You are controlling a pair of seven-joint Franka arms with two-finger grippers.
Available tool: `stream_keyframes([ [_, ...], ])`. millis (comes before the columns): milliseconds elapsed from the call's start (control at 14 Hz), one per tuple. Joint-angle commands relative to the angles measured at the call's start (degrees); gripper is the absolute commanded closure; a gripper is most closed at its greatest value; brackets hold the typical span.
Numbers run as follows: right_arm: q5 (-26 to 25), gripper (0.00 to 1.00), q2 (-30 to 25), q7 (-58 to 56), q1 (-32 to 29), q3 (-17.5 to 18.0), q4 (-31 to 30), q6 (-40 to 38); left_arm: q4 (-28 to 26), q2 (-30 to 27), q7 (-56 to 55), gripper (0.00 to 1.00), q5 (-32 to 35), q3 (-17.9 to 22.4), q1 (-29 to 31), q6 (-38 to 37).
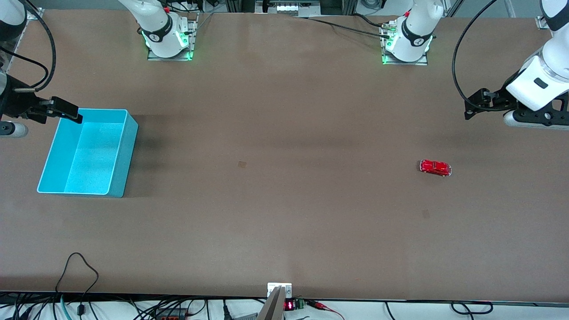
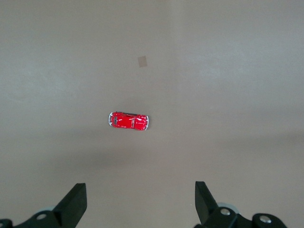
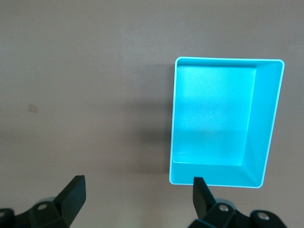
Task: Wind red beetle toy and store in blue box
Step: 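Move the left gripper over the red toy car and lower it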
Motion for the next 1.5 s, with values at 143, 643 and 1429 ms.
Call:
stream_keyframes([
  [143, 0.78, 0.0, 0.38, -0.61, -0.74, 0.38, 0.21, -0.38, 2.38, 0.96, 0.11, 0.0, 0.82, -0.27, -0.1, -1.52],
  [643, 0.34, 0.0, 4.08, -0.35, -0.57, 0.38, 0.12, -4.34, 2.55, 1.31, 0.2, 0.0, -1.28, -0.36, -0.1, -9.76],
  [1429, 0.16, 0.0, 4.43, -0.44, 0.05, 0.56, 0.21, -4.34, -1.21, 6.93, 31.97, 0.0, -0.5, -0.36, 2.88, -12.79],
])
